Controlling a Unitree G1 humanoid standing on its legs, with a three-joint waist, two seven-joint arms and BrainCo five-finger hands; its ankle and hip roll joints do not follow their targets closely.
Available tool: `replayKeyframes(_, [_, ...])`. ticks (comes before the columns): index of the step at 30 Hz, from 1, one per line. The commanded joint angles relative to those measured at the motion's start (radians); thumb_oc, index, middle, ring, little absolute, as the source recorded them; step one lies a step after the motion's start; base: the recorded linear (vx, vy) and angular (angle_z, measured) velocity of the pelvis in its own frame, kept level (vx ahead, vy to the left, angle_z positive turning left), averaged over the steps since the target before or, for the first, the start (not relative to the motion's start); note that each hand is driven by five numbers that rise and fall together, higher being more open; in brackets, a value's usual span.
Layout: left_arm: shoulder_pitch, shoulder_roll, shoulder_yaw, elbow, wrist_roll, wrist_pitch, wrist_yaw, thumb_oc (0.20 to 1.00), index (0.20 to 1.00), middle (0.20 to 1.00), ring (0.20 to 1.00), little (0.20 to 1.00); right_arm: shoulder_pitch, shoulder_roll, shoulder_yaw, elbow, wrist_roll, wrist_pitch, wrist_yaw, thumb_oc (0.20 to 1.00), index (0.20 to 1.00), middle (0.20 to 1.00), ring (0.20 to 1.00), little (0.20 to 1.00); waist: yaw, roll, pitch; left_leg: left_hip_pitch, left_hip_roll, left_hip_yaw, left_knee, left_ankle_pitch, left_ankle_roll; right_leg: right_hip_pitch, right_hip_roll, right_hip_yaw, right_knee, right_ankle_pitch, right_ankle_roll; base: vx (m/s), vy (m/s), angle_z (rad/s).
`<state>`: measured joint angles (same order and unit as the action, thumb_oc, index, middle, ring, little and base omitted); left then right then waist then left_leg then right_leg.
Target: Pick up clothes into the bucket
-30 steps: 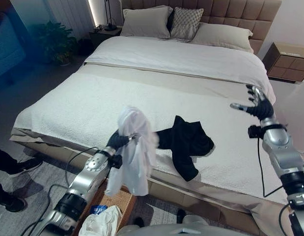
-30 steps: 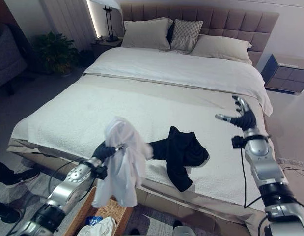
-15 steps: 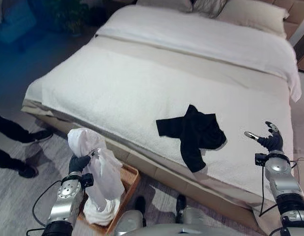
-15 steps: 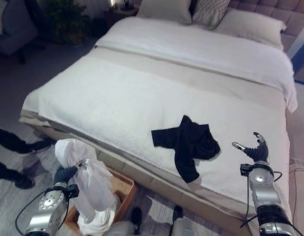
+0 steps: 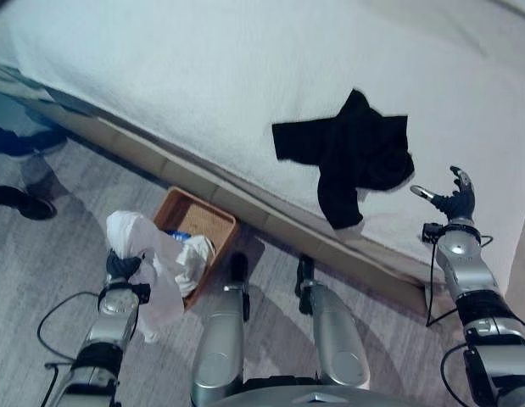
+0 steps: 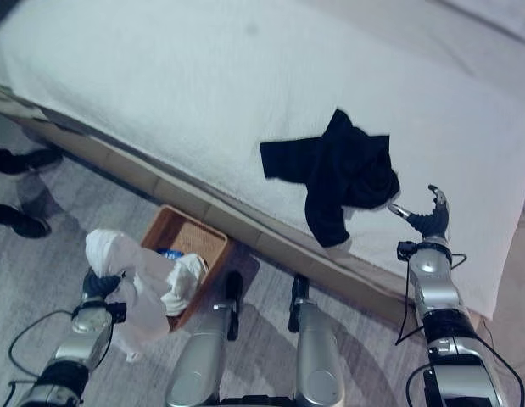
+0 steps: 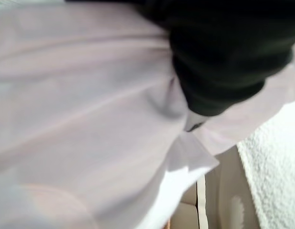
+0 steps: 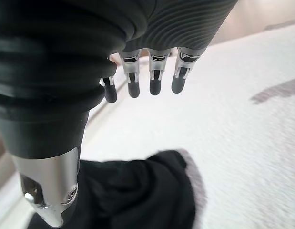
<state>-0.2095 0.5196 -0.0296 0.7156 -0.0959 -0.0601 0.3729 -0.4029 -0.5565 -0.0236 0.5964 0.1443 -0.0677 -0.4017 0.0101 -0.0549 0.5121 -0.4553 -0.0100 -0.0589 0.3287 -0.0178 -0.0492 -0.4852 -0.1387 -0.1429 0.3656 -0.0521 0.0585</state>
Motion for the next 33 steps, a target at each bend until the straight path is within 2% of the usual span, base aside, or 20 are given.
replayKeyframes(1, [-0.001,0.106,0.024,-0.018,0.057,-0.018,0.092,0.200,0.200,0.200,0.200,0.200,-0.016,-0.037,0.020,-0.051,0.022,-0.067,-0.068,1.000,1.000,1.000,1.000,1.000,-0.005,-0.033,-0.020,-0.059,-0.015,-0.026,0.142,-0.085,0.012,0.043,-0.034,0.032,-0.028,0.010,0.057,-0.08,0.039,-0.04])
replayKeyframes(2, [-0.032,0.131,0.021,-0.012,0.069,-0.010,0.111,0.200,0.200,0.200,0.200,0.200,-0.024,-0.044,0.022,-0.082,0.026,-0.075,-0.079,1.000,1.000,1.000,1.000,1.000,-0.008,-0.033,0.006,-0.108,-0.020,-0.028,0.192,-0.099,0.017,-0.006,-0.035,0.043,0.026,-0.005,0.051,-0.06,0.025,-0.02])
replayKeyframes(6, [-0.041,0.144,0.029,-0.045,0.065,-0.003,0.128,0.200,0.200,0.200,0.200,0.200,-0.027,-0.055,0.015,-0.141,0.031,-0.087,-0.098,1.000,1.000,1.000,1.000,1.000,-0.017,-0.026,0.008,-0.210,-0.025,-0.026,0.277,-0.127,0.027,-0.112,-0.038,0.059,0.123,-0.039,0.039,-0.05,0.042,-0.01])
replayKeyframes(7, [-0.062,0.150,0.027,-0.014,0.059,-0.001,0.136,0.341,0.341,0.341,0.341,0.341,-0.037,-0.058,0.015,-0.154,0.036,-0.093,-0.101,1.000,1.000,1.000,1.000,1.000,-0.021,-0.027,0.008,-0.250,-0.030,-0.025,0.310,-0.136,0.031,-0.151,-0.039,0.064,0.155,-0.047,0.037,0.04,0.022,-0.01])
replayKeyframes(8, [-0.060,0.153,0.029,-0.023,0.054,0.002,0.144,0.931,0.931,0.931,0.931,0.931,-0.039,-0.062,0.015,-0.175,0.036,-0.096,-0.104,1.000,1.000,1.000,1.000,1.000,-0.023,-0.024,0.008,-0.263,-0.029,-0.030,0.338,-0.175,0.031,-0.169,-0.035,0.072,0.188,-0.081,0.040,0.03,0.014,-0.02])
replayKeyframes(9, [-0.063,0.154,0.036,-0.051,0.055,0.003,0.155,1.000,1.000,1.000,1.000,1.000,-0.039,-0.067,0.013,-0.193,0.031,-0.099,-0.111,1.000,1.000,1.000,1.000,1.000,-0.025,-0.023,0.008,-0.293,-0.030,-0.031,0.351,-0.178,0.032,-0.198,-0.035,0.073,0.203,-0.084,0.039,0.04,0.002,-0.03])
replayKeyframes(13, [-0.086,0.166,0.050,-0.084,0.072,0.024,0.200,1.000,1.000,1.000,1.000,1.000,-0.062,-0.080,0.016,-0.214,0.028,-0.100,-0.131,1.000,1.000,1.000,1.000,1.000,-0.032,-0.020,0.008,-0.384,-0.027,-0.038,0.388,-0.178,0.028,-0.289,-0.036,0.068,0.237,-0.089,0.037,-0.01,-0.001,-0.01])
replayKeyframes(19, [-0.115,0.200,0.030,-0.083,0.190,0.095,0.237,1.000,1.000,1.000,1.000,1.000,-0.126,-0.112,0.034,-0.214,0.000,-0.094,-0.168,1.000,1.000,1.000,1.000,1.000,-0.037,-0.018,0.008,-0.410,-0.020,-0.038,0.360,-0.164,0.022,-0.324,-0.037,0.060,0.212,-0.078,0.043,0.00,0.000,0.00])
replayKeyframes(20, [-0.118,0.234,0.012,-0.105,0.276,0.130,0.241,1.000,1.000,1.000,1.000,1.000,-0.151,-0.131,0.043,-0.214,-0.020,-0.092,-0.180,1.000,1.000,1.000,1.000,1.000,-0.037,-0.016,0.008,-0.410,-0.021,-0.038,0.350,-0.161,0.021,-0.328,-0.035,0.061,0.204,-0.076,0.044,0.00,0.000,0.00])
replayKeyframes(22, [-0.107,0.250,0.007,-0.122,0.329,0.153,0.226,1.000,1.000,1.000,1.000,1.000,-0.174,-0.156,0.049,-0.214,-0.038,-0.087,-0.179,1.000,1.000,1.000,1.000,1.000,-0.034,-0.014,0.008,-0.407,-0.020,-0.038,0.337,-0.157,0.020,-0.331,-0.034,0.061,0.196,-0.072,0.046,0.00,0.000,0.00])
replayKeyframes(24, [-0.085,0.241,0.017,-0.123,0.337,0.158,0.212,1.000,1.000,1.000,1.000,1.000,-0.198,-0.177,0.051,-0.204,-0.042,-0.080,-0.177,1.000,1.000,1.000,1.000,1.000,-0.032,-0.012,0.008,-0.401,-0.021,-0.037,0.320,-0.151,0.019,-0.327,-0.035,0.061,0.185,-0.069,0.046,-0.04,0.001,0.00])
replayKeyframes(25, [-0.082,0.241,0.021,-0.134,0.341,0.157,0.211,1.000,1.000,1.000,1.000,1.000,-0.209,-0.188,0.052,-0.202,-0.048,-0.077,-0.175,1.000,1.000,1.000,1.000,1.000,-0.033,-0.011,0.008,-0.420,-0.025,-0.032,0.306,-0.117,0.020,-0.344,-0.041,0.055,0.170,-0.038,0.041,0.00,0.000,0.00])
replayKeyframes(26, [-0.079,0.240,0.021,-0.133,0.341,0.158,0.210,1.000,1.000,1.000,1.000,1.000,-0.209,-0.188,0.055,-0.200,-0.048,-0.077,-0.174,1.000,1.000,1.000,1.000,1.000,-0.032,-0.010,0.008,-0.400,-0.023,-0.037,0.310,-0.144,0.018,-0.328,-0.037,0.061,0.179,-0.065,0.047,-0.08,-0.007,-0.01])
replayKeyframes(27, [-0.068,0.236,0.026,-0.146,0.342,0.156,0.205,1.000,1.000,1.000,1.000,1.000,-0.237,-0.212,0.065,-0.187,-0.055,-0.070,-0.168,1.000,1.000,1.000,1.000,1.000,-0.030,-0.007,0.008,-0.414,-0.029,-0.033,0.294,-0.112,0.018,-0.339,-0.043,0.056,0.165,-0.039,0.041,0.07,-0.036,-0.01])
replayKeyframes(28, [-0.053,0.225,0.024,-0.146,0.334,0.153,0.200,1.000,1.000,1.000,1.000,1.000,-0.274,-0.236,0.086,-0.158,-0.056,-0.060,-0.157,1.000,1.000,1.000,1.000,1.000,-0.022,0.000,0.008,-0.390,-0.029,-0.041,0.286,-0.135,0.015,-0.319,-0.040,0.063,0.174,-0.067,0.046,-0.07,-0.017,0.01])
replayKeyframes(29, [-0.054,0.224,0.026,-0.148,0.334,0.152,0.201,1.000,1.000,1.000,1.000,1.000,-0.279,-0.238,0.088,-0.156,-0.055,-0.061,-0.157,1.000,1.000,1.000,1.000,1.000,-0.024,-0.001,0.008,-0.409,-0.031,-0.036,0.279,-0.106,0.017,-0.335,-0.045,0.056,0.164,-0.040,0.040,0.07,-0.034,0.02])
replayKeyframes(30, [-0.050,0.213,0.025,-0.150,0.321,0.145,0.202,1.000,1.000,1.000,1.000,1.000,-0.294,-0.244,0.100,-0.143,-0.057,-0.054,-0.152,1.000,1.000,1.000,1.000,1.000,-0.017,0.003,0.008,-0.386,-0.031,-0.042,0.275,-0.130,0.014,-0.320,-0.041,0.061,0.174,-0.067,0.046,-0.08,-0.009,0.07])
replayKeyframes(31, [-0.047,0.195,0.028,-0.165,0.297,0.133,0.204,1.000,1.000,1.000,1.000,1.000,-0.324,-0.263,0.119,-0.120,-0.057,-0.047,-0.145,1.000,1.000,1.000,1.000,1.000,-0.016,0.007,0.008,-0.402,-0.035,-0.038,0.258,-0.095,0.014,-0.335,-0.048,0.053,0.163,-0.040,0.040,0.07,-0.059,0.11])
replayKeyframes(32, [-0.025,0.139,0.035,-0.204,0.174,0.061,0.203,1.000,1.000,1.000,1.000,1.000,-0.385,-0.290,0.155,-0.064,-0.057,-0.022,-0.129,1.000,1.000,1.000,1.000,1.000,0.002,0.019,0.008,-0.376,-0.038,-0.046,0.236,-0.109,0.009,-0.319,-0.048,0.055,0.171,-0.065,0.045,-0.08,-0.027,0.13])
replayKeyframes(33, [-0.025,0.137,0.039,-0.206,0.170,0.058,0.204,1.000,1.000,1.000,1.000,1.000,-0.396,-0.293,0.162,-0.059,-0.055,-0.024,-0.129,1.000,1.000,1.000,1.000,1.000,-0.003,0.021,0.008,-0.395,-0.040,-0.042,0.228,-0.078,0.011,-0.335,-0.052,0.048,0.160,-0.037,0.039,0.07,-0.086,0.11])
